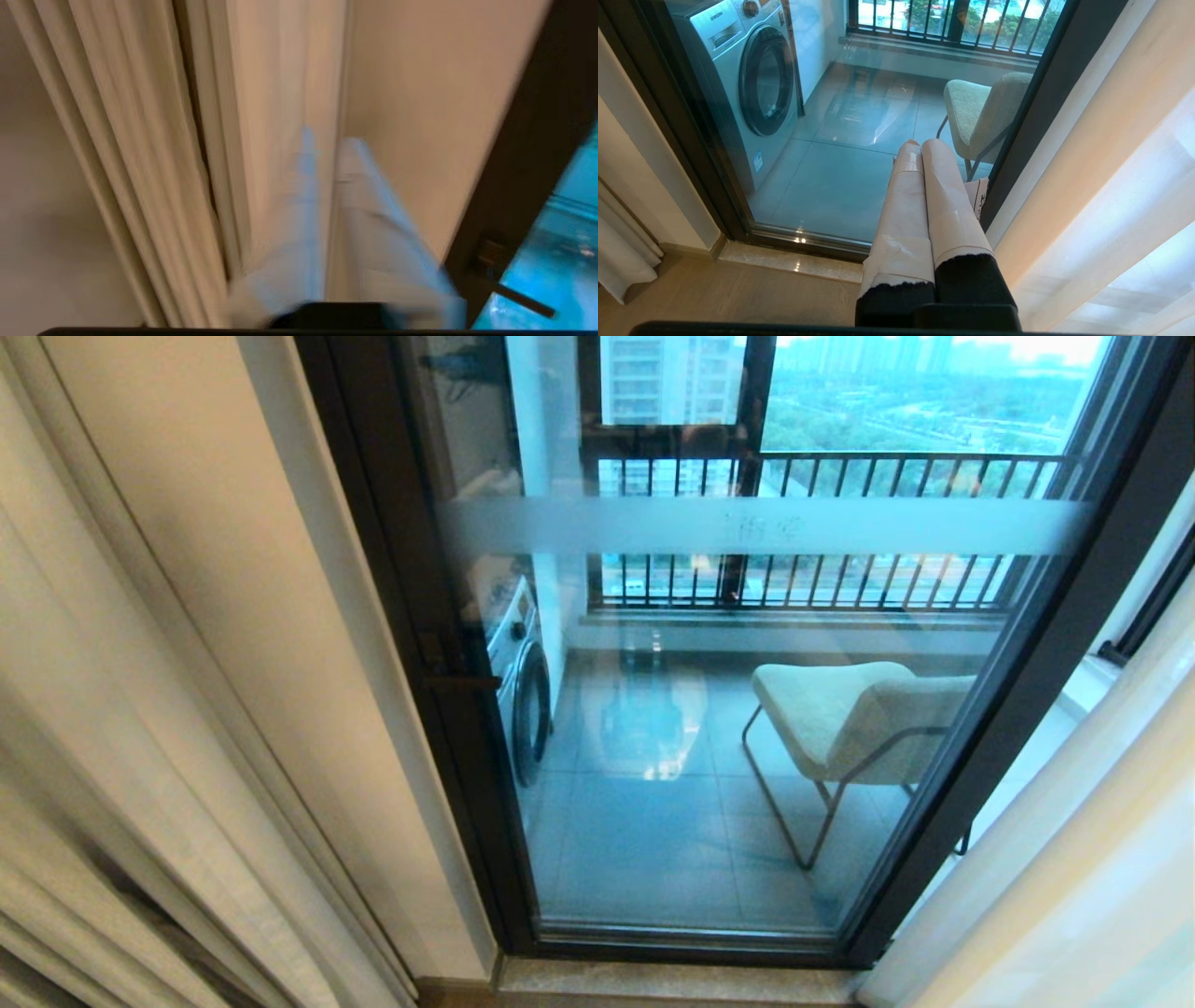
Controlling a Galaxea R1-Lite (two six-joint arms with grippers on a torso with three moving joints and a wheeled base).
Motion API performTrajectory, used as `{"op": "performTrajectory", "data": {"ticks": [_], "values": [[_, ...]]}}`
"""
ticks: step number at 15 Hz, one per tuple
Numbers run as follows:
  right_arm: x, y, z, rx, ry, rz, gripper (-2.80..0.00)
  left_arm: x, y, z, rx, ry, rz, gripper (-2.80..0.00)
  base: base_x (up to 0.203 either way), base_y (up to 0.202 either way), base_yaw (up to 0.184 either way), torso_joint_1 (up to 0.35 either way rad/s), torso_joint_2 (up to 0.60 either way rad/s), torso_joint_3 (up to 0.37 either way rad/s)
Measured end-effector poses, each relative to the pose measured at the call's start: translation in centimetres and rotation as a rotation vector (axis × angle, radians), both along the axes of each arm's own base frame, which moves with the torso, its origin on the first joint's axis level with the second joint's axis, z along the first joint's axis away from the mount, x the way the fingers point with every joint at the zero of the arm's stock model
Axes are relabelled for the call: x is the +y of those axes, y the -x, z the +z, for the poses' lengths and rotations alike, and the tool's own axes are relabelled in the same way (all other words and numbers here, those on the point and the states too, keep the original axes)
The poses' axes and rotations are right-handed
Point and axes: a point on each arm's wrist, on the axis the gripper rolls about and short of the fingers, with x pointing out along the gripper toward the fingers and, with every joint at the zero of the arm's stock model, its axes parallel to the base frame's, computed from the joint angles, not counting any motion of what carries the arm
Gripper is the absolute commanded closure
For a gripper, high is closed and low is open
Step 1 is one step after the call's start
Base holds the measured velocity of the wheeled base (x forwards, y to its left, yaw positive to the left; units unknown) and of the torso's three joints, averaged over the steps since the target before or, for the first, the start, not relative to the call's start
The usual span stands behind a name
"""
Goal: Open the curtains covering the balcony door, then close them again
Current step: Close the inner curtains on both sides
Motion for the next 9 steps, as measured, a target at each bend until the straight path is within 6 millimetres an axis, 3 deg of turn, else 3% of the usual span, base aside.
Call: {"op": "performTrajectory", "data": {"ticks": [5, 9], "values": [[0.0, 0.0, 0.0, 0.000, 0.000, 0.000, 0.00, 1.9, -6.2, 0.9, 0.062, 0.019, 0.060, -2.80, 0.000, 0.000, 0.000, 0.000, 0.00, 0.000], [0.0, 0.0, 0.0, 0.000, 0.000, 0.000, 0.00, 4.4, -10.1, 2.1, 0.011, 0.055, 0.129, -2.80, 0.000, 0.000, 0.000, 0.000, 0.00, 0.000]]}}
